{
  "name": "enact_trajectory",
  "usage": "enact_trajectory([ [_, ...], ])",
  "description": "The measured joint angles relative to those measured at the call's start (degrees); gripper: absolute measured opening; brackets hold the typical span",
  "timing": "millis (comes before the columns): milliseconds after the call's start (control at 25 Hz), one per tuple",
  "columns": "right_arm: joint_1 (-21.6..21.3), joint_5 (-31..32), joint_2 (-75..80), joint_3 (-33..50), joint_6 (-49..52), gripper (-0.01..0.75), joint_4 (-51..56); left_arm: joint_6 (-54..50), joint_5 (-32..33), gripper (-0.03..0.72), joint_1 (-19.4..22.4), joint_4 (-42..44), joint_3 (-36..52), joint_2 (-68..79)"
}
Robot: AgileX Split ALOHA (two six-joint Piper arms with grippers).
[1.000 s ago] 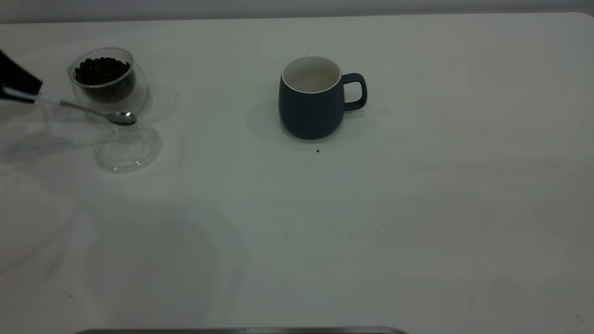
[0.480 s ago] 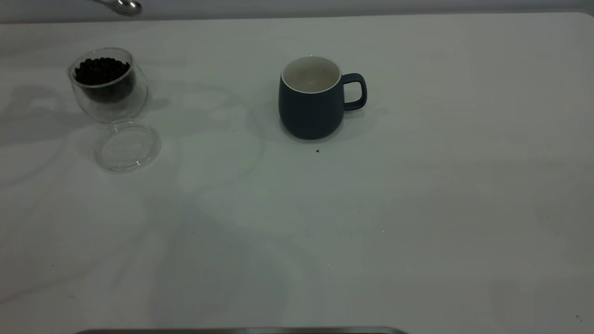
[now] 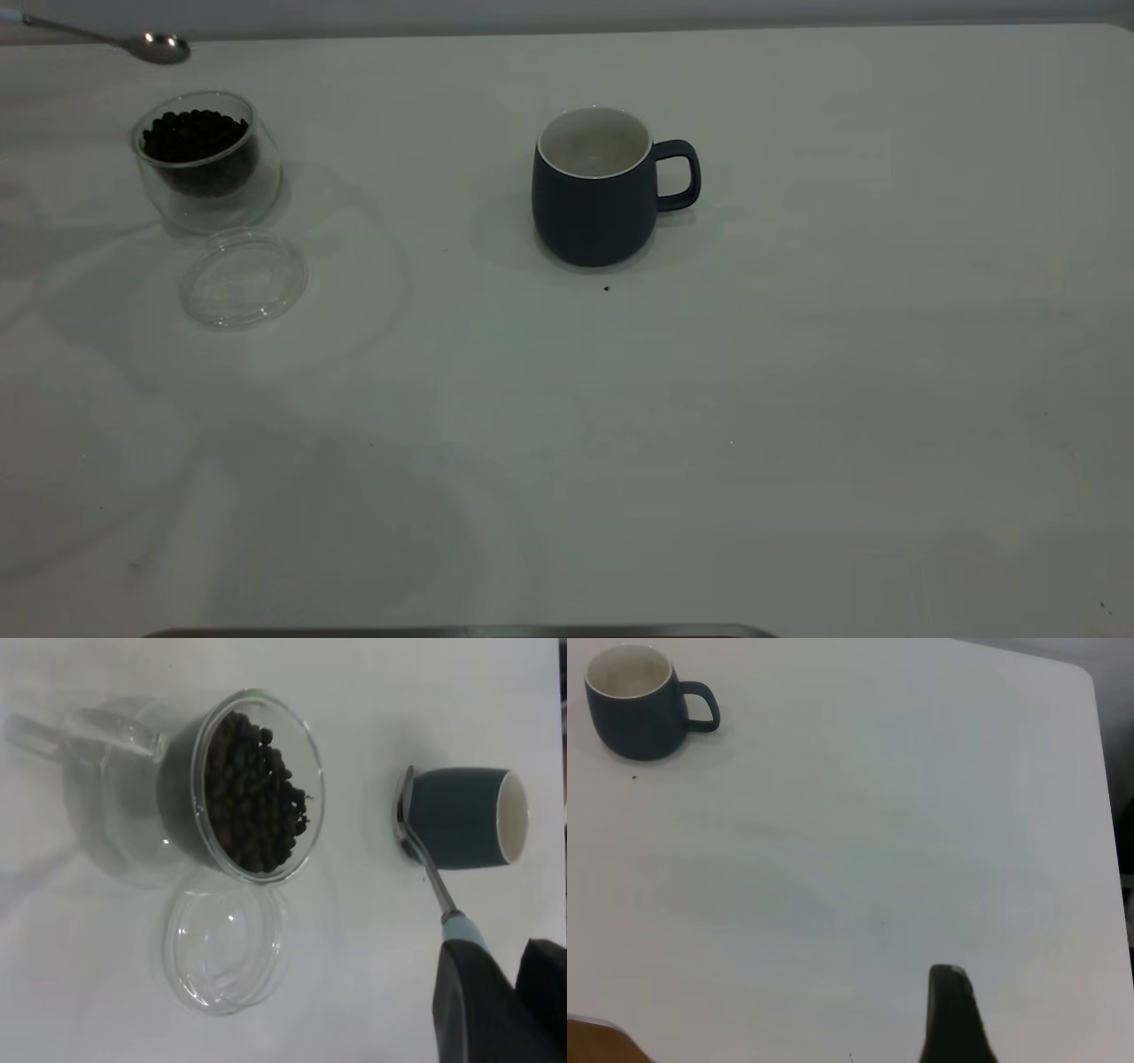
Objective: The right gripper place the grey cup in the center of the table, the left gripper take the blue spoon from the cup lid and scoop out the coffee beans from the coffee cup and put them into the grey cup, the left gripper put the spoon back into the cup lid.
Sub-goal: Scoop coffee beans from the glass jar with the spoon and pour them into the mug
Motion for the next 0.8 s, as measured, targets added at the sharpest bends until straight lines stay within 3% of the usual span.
enact_trajectory([
  [480, 0.0, 0.0, 0.0, 0.0, 0.0, 0.459, 0.0, 7.77, -5.07, 0.13, -0.05, 3.86, 0.0, 2.19],
  [800, 0.0, 0.0, 0.0, 0.0, 0.0, 0.459, 0.0, 14.61, -8.44, 0.13, -0.78, 1.25, 0.0, 2.7],
])
